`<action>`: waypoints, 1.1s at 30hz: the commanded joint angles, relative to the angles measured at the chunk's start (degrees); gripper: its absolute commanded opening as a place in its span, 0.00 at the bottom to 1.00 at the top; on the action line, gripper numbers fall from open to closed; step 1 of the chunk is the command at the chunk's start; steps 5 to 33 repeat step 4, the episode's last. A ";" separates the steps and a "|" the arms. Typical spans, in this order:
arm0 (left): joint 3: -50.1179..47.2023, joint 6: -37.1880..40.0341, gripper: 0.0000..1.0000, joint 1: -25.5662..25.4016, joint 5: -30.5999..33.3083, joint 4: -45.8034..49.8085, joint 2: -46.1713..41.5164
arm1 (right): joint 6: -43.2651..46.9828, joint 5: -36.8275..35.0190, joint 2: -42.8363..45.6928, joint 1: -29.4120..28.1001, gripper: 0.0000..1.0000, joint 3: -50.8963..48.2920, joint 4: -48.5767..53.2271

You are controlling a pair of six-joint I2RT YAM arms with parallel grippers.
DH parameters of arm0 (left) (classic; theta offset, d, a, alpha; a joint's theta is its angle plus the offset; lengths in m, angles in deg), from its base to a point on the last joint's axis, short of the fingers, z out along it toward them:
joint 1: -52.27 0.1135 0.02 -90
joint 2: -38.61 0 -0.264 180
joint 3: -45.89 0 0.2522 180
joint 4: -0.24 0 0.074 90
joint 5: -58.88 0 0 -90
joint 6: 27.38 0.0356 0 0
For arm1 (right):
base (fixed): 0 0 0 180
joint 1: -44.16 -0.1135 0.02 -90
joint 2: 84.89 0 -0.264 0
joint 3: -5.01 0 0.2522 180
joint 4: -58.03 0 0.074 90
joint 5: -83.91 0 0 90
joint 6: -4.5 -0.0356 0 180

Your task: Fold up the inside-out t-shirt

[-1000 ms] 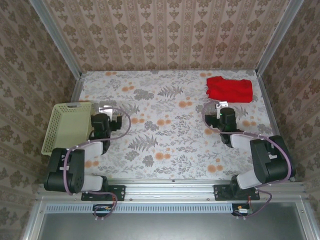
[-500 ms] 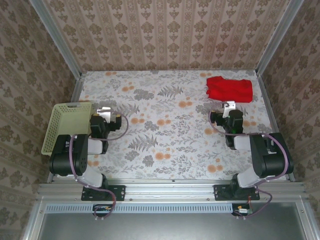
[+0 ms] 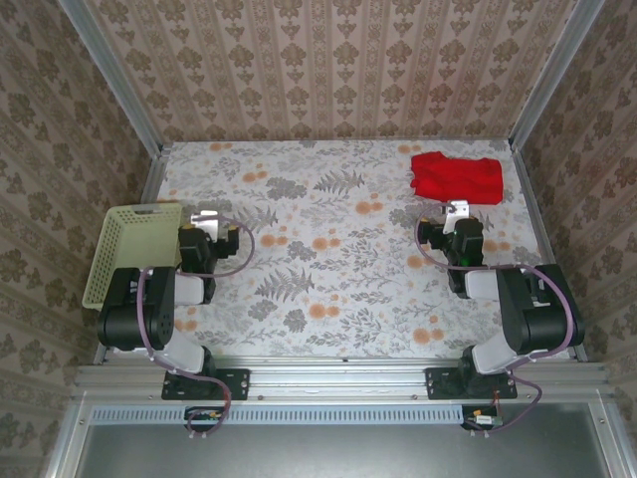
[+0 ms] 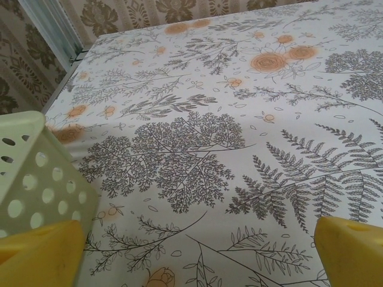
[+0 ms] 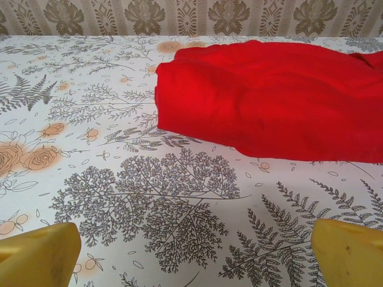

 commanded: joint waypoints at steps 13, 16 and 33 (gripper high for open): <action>1.23 -2.49 1.00 0.38 3.40 0.04 -0.29 | -1.15 -0.42 -0.49 0.10 1.00 -0.26 -1.40; 1.23 -2.49 1.00 0.38 3.40 0.04 -0.29 | -1.15 -0.42 -0.49 0.10 1.00 -0.26 -1.40; 1.23 -2.49 1.00 0.38 3.40 0.04 -0.29 | -1.15 -0.42 -0.49 0.10 1.00 -0.26 -1.40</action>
